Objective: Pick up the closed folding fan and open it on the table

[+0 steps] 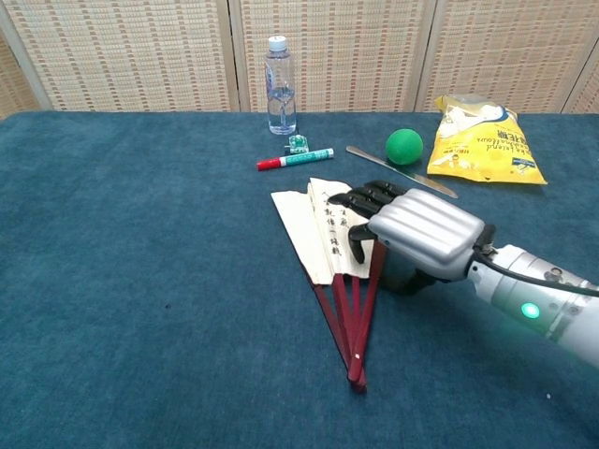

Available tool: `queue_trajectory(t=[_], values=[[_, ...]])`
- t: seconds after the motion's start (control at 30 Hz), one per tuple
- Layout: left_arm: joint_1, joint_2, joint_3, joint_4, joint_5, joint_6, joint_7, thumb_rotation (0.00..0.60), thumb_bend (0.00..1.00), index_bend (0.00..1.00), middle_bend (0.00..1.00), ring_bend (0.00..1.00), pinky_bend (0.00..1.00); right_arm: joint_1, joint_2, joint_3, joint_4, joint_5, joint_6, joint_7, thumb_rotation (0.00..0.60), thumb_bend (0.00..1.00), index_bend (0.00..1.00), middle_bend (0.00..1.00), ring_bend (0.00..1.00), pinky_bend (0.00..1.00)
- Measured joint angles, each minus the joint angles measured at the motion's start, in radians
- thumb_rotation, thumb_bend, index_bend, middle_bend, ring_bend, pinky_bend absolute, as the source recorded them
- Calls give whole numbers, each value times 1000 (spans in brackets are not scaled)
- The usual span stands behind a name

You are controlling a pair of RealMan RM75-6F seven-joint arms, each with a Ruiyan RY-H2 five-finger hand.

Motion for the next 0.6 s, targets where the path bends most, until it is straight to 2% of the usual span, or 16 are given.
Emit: queue_trajectory(t=[0.2,0.37,0.6], values=[[2,2,1,-8,-3,3,8,600,448,0,0,0,72,15,-72,0,104,9,58,36,600,253,598,76,0,0],[1,3,1,-7,-7,-1,10,600,448,0,0,0,73,25,-114,-7,173,13,93,81,600,402,702,131,0,1],[-3,4,-1,-5,-10,-6,5,600,448,0,0,0,74,32,-107,-17,170,10,157,107,600,511,741,168,0,44]])
